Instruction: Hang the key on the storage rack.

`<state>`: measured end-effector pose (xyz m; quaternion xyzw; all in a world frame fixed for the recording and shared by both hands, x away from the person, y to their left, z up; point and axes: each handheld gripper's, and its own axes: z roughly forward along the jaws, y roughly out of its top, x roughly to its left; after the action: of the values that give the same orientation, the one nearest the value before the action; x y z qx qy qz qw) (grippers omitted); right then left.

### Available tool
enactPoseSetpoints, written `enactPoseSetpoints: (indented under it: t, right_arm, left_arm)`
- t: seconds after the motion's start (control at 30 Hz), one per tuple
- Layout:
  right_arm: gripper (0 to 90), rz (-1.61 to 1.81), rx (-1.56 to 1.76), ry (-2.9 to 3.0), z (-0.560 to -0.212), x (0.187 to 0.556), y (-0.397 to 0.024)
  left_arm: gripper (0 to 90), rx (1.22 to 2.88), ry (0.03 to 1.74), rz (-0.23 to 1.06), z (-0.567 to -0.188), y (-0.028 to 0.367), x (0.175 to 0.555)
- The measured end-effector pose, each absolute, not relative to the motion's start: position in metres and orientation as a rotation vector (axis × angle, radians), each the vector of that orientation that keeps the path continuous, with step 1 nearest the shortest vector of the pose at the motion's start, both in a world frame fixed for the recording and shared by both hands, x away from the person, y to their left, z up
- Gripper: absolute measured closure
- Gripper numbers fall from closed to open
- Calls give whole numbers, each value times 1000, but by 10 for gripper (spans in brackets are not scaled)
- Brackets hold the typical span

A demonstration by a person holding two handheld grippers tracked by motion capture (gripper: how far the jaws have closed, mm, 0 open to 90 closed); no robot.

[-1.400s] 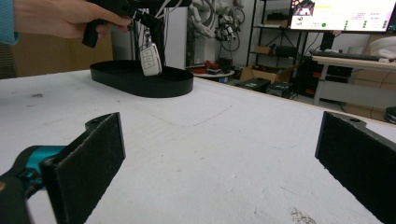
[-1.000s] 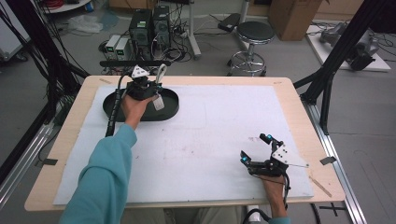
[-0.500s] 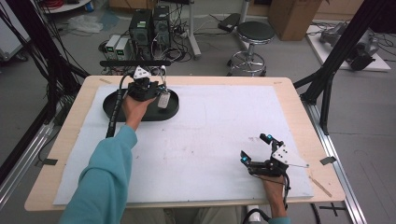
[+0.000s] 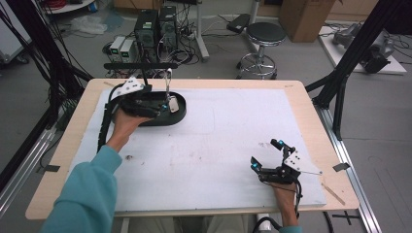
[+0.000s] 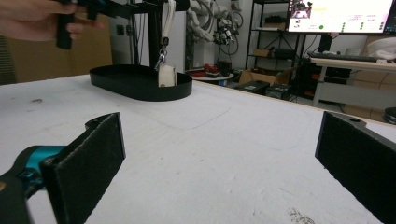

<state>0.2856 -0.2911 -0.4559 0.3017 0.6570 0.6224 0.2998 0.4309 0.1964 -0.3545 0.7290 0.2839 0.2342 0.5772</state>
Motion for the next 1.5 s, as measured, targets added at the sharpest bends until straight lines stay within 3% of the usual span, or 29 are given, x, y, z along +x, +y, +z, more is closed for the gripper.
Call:
enactPoseSetpoints:
  t: [0.4,0.77,1.2,1.5]
  right_arm:
    - [8,1655,801,1738,-456,285,-291]
    - [8,1660,803,1724,-456,285,-292]
    - [8,1661,804,1724,-457,284,-292]
    - [8,1660,810,1726,-457,284,-292]
  left_arm:
    - [17,1659,590,611,-379,247,343]
    - [17,1526,625,586,-425,276,295]
    - [17,1470,612,598,-456,285,278]
    - [17,1443,621,615,-458,287,276]
